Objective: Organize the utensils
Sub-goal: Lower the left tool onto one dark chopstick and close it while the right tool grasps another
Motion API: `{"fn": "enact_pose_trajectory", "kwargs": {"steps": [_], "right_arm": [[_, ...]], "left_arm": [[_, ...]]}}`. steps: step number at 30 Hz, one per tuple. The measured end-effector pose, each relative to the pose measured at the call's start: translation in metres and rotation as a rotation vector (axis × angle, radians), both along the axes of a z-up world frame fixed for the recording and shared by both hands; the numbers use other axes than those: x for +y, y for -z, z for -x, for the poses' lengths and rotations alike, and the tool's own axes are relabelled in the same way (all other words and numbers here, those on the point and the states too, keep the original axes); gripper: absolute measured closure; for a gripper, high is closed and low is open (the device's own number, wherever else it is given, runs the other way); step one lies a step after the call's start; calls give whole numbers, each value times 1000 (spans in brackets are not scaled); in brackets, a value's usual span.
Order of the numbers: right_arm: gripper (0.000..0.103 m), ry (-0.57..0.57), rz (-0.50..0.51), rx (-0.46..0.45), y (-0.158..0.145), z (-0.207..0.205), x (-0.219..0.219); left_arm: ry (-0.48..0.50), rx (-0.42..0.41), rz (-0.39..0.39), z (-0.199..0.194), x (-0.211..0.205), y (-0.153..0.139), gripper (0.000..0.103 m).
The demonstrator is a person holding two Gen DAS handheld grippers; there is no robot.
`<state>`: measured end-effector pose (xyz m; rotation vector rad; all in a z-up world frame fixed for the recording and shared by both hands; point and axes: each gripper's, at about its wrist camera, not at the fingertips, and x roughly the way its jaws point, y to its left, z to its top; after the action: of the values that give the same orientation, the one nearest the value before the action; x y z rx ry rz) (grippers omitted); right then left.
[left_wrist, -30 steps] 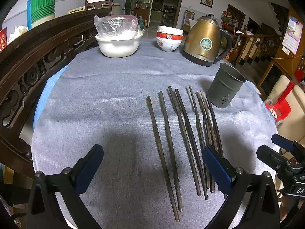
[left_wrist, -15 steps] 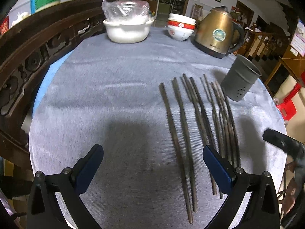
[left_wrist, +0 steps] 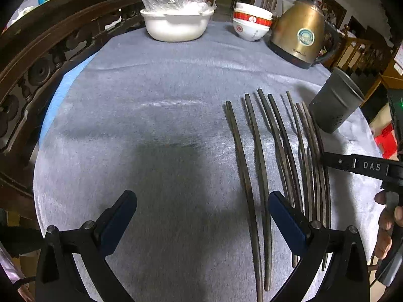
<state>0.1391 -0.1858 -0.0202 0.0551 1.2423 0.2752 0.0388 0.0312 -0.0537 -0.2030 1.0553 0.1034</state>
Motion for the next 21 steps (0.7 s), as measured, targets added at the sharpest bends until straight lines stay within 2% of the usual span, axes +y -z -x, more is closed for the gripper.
{"fn": "enact_pose_trajectory", "kwargs": {"steps": [4, 6, 11, 13, 15, 16, 17, 21], "right_arm": [[80, -46, 46, 9, 0, 0, 4], [84, -71, 65, 8, 0, 0, 5], [87, -114, 71, 4, 2, 3, 3], [87, -130, 77, 3, 2, 3, 2], [87, -146, 81, 1, 1, 4, 4], [87, -165, 86, -1, 2, 4, 5], [87, -177, 90, 1, 1, 3, 6], [89, -248, 127, 21, 1, 11, 8]], "left_arm": [[-4, 65, 7, -18, -3, 5, 6], [-8, 102, 9, -28, -4, 7, 16], [-19, 183, 12, -50, -6, 15, 33], [-9, 194, -39, -56, -12, 14, 47], [20, 201, -79, -60, -19, 12, 84], [42, 211, -78, -61, -21, 11, 92], [61, 225, -73, -62, -22, 11, 96], [95, 247, -62, -50, -12, 11, 97]]}}
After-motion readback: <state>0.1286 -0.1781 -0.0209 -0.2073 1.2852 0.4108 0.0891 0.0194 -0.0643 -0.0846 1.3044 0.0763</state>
